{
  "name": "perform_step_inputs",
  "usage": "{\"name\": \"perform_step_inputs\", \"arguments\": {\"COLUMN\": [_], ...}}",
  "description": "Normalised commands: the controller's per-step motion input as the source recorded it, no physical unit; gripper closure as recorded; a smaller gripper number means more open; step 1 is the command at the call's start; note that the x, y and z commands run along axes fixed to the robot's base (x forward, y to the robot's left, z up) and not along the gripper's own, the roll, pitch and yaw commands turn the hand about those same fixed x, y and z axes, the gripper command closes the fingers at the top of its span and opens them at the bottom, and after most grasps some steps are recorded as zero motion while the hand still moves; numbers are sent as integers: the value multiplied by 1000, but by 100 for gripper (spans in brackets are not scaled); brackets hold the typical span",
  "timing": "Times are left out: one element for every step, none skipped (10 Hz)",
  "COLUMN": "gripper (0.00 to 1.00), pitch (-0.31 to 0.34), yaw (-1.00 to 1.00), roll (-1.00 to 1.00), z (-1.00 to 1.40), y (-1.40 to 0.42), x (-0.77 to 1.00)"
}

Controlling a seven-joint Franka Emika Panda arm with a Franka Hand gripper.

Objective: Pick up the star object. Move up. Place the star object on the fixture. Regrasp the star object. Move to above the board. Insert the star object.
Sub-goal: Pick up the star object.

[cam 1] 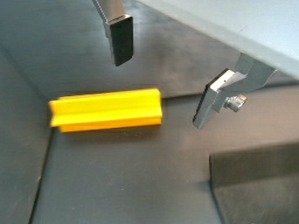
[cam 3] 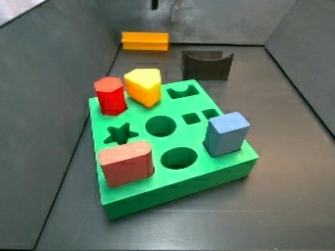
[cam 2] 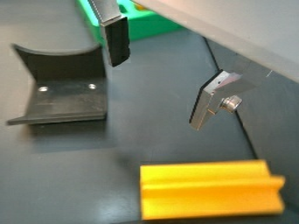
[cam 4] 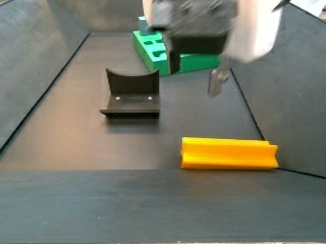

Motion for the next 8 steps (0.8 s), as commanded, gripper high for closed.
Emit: {"name": "perform_step_inputs", "arguments": {"gripper": [0,0,0,0,0,0,0,0], "pitch": [0,0,-19,-57,-114,-109,-136,-86], "yaw": [-991,-483,0,-269,-357,-377,-286,-174], "roll": [0,0,10,-63,-3,0,-74,-56], "z": [-443,-91,-149,-300,-349,-420,-437,-420], "y": [74,294,0,509,571,574,589,640], "x": [40,0,0,0,-160,-134,-111,-143]}}
